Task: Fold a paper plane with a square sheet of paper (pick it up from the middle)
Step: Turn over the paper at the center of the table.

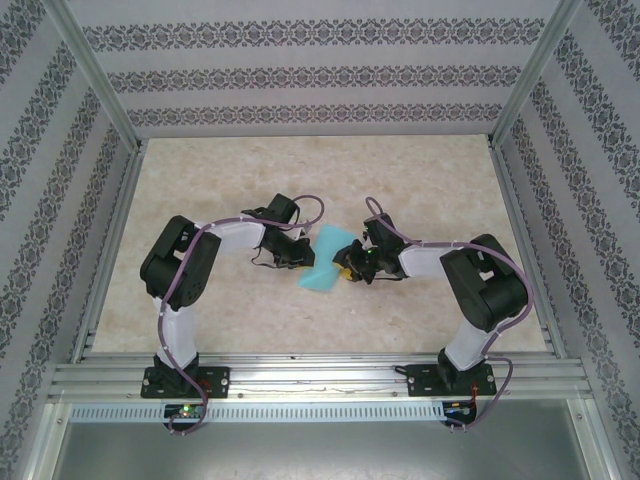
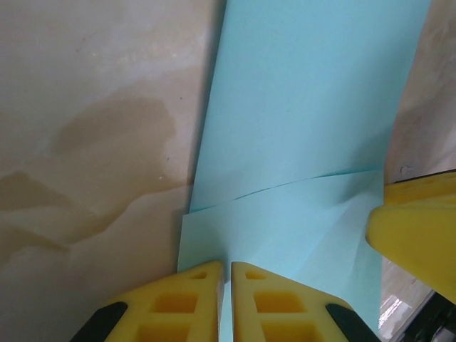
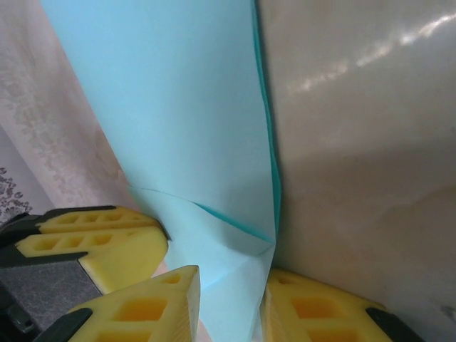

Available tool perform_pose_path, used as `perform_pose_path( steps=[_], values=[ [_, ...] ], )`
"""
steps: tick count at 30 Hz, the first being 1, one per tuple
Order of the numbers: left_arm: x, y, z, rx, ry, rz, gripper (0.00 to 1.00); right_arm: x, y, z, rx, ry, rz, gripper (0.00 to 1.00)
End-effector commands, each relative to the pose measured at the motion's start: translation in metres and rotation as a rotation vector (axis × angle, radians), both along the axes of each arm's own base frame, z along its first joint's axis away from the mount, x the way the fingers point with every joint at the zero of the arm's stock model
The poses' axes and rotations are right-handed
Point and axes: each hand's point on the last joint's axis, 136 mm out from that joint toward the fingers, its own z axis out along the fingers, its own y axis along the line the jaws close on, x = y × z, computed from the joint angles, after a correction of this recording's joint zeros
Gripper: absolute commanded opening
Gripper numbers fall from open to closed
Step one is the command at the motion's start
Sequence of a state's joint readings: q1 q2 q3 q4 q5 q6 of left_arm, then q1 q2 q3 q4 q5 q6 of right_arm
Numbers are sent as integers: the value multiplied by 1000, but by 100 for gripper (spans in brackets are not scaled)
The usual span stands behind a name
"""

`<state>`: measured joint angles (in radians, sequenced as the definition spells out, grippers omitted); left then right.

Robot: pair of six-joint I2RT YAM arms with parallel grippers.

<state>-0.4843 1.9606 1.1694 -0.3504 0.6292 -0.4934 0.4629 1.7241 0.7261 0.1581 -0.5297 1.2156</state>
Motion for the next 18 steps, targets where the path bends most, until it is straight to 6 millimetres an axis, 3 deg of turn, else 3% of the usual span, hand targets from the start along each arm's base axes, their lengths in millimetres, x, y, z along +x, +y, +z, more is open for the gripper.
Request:
perform_pose_path(
  steps=[1,5,11,18],
  values=[
    [-11,4,-6,19,42,20,14,29,-11,-1,-66,-138,-65,28],
    [-11,3,0,10,31,20,14,34,-11,8,-71,-182,-71,27],
    [-8,0,4,-9,24,30,14,36,-6,6,-47,-184,-53,27],
    [-6,-1,5,-14,25,40,14,38,4,5,-5,-194,-22,17]
  ],
)
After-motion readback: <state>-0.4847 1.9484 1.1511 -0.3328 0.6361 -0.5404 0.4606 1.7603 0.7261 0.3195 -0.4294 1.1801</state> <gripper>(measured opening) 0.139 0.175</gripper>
